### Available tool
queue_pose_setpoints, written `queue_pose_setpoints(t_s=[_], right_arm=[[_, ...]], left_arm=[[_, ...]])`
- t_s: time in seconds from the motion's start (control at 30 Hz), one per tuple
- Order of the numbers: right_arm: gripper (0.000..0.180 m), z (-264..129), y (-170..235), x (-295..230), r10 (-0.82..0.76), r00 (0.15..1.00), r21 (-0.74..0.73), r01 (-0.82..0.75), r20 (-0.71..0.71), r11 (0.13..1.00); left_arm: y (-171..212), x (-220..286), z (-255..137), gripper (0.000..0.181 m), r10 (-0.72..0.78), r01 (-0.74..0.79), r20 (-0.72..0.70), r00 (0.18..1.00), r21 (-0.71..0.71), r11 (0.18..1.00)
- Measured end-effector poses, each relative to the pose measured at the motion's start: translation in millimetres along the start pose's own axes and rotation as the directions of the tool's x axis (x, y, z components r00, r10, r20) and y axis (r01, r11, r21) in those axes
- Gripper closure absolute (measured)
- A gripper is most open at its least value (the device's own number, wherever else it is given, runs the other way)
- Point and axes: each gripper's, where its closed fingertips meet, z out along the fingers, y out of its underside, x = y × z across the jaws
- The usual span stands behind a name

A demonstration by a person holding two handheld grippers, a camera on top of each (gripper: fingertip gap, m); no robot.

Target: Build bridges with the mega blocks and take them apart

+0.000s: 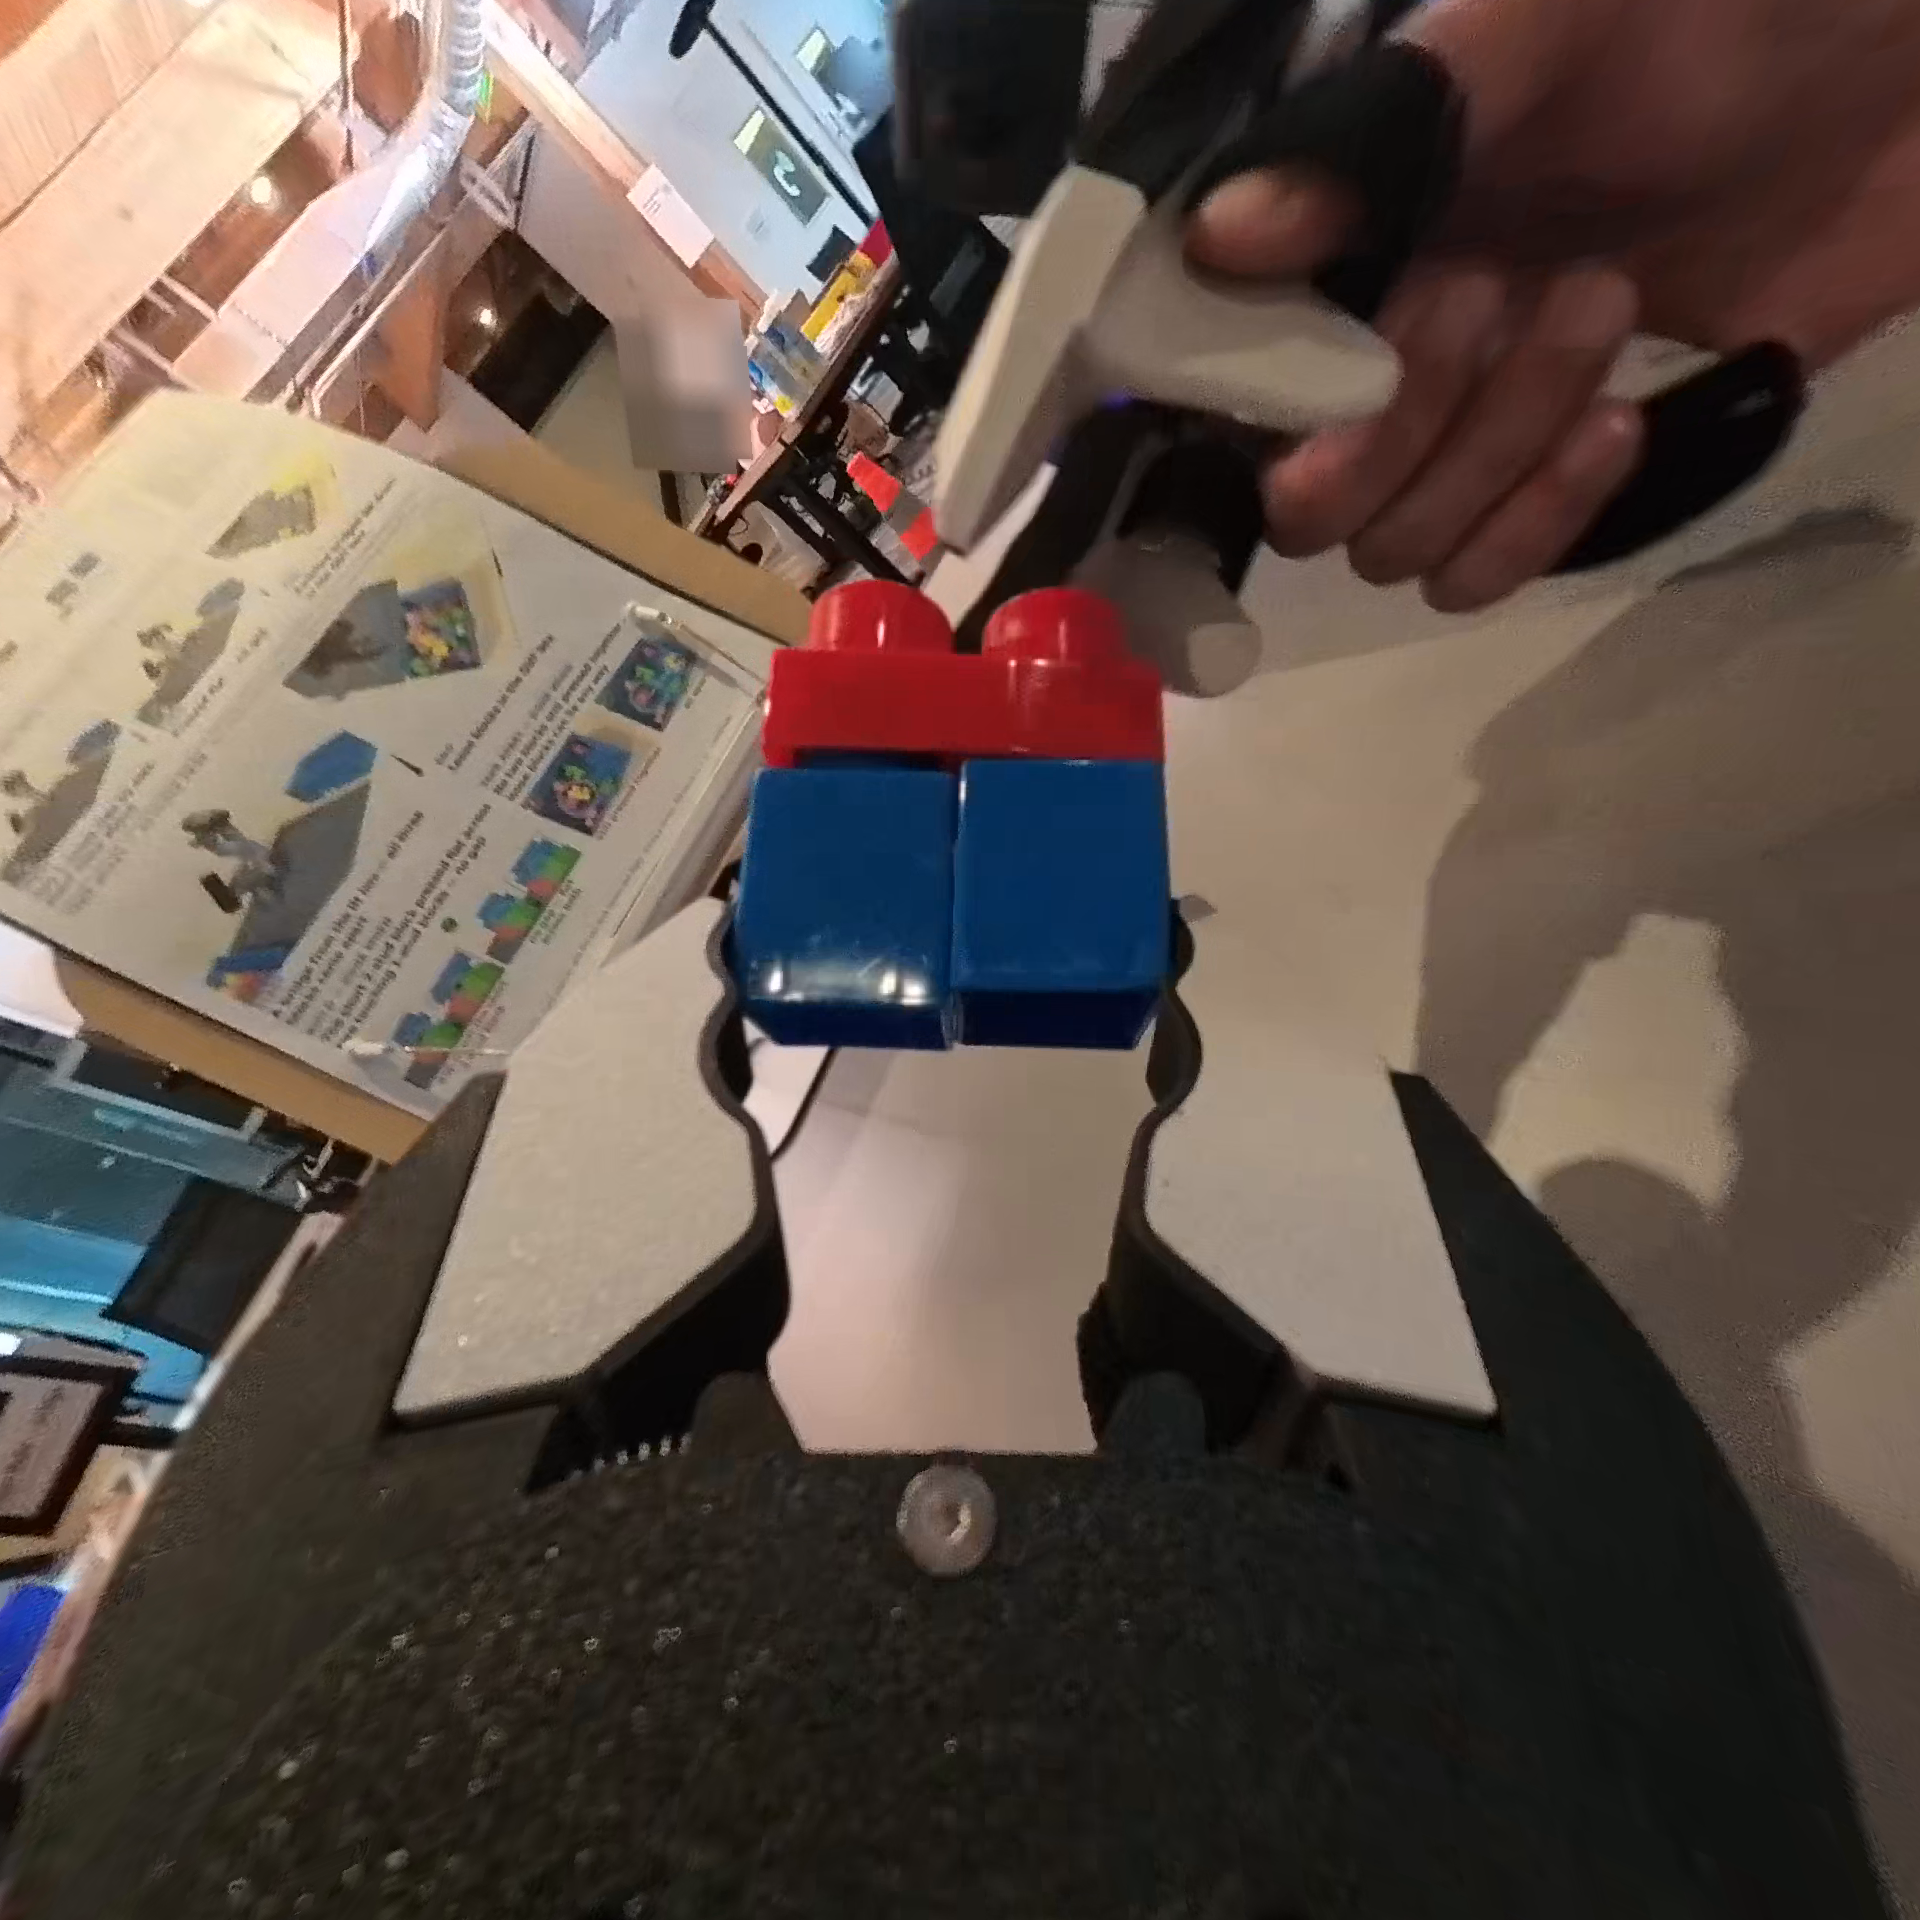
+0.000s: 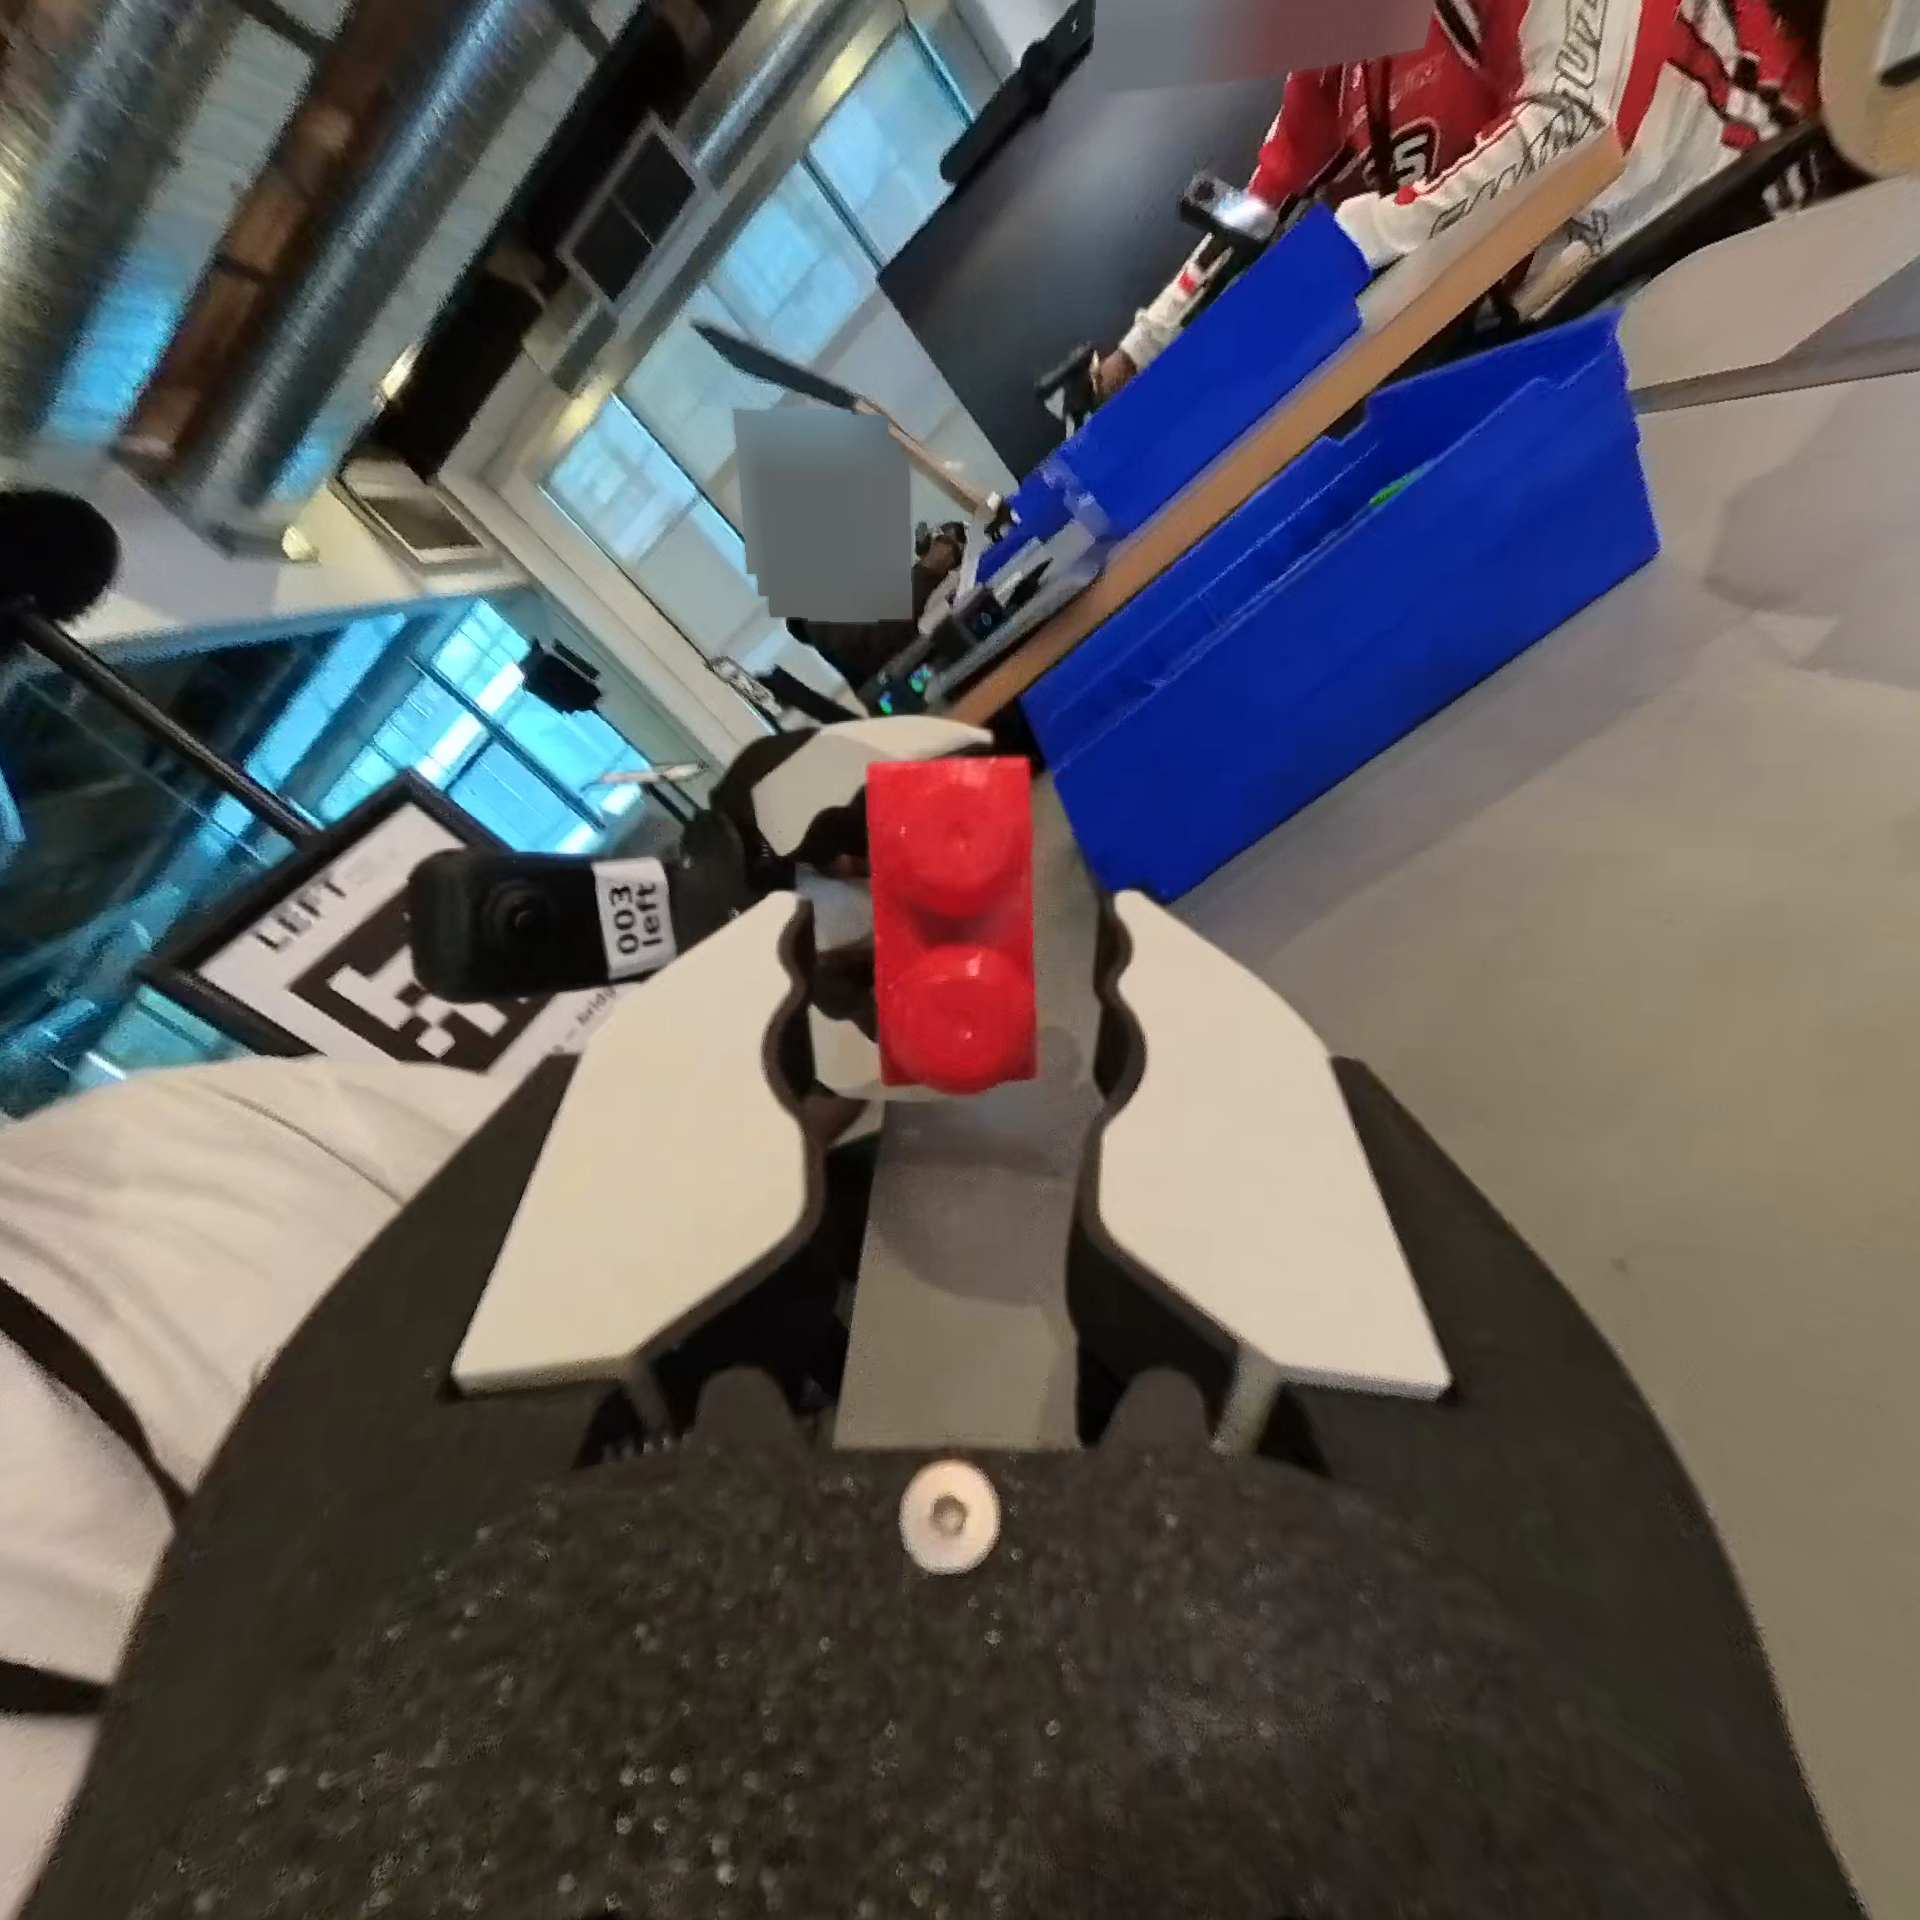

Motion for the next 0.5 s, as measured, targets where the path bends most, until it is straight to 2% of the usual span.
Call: queue_pose_setpoints(t_s=[0.17,0.33,0.5], right_arm=[[0.125,5.8,10.2,-6.7,-0.138,0.99,-0.17,0.133,-0.019,0.976],[0.145,12.5,23.2,-4.9,-0.078,0.997,-0.21,0.077,0.003,0.975],[0.145,5.8,32.8,-0.2,-0.053,0.999,-0.223,0.049,-0.009,0.974]], left_arm=[[-7.8,9.0,-4.9,0.106,0.058,-0.058,-0.078,0.995,-0.004,0.998],[-8.0,14.6,0.0,0.106,0.043,-0.043,-0.13,0.991,0.006,0.999],[-5.4,24.7,4.4,0.106,0.048,-0.046,-0.156,0.987,0.012,0.999]])
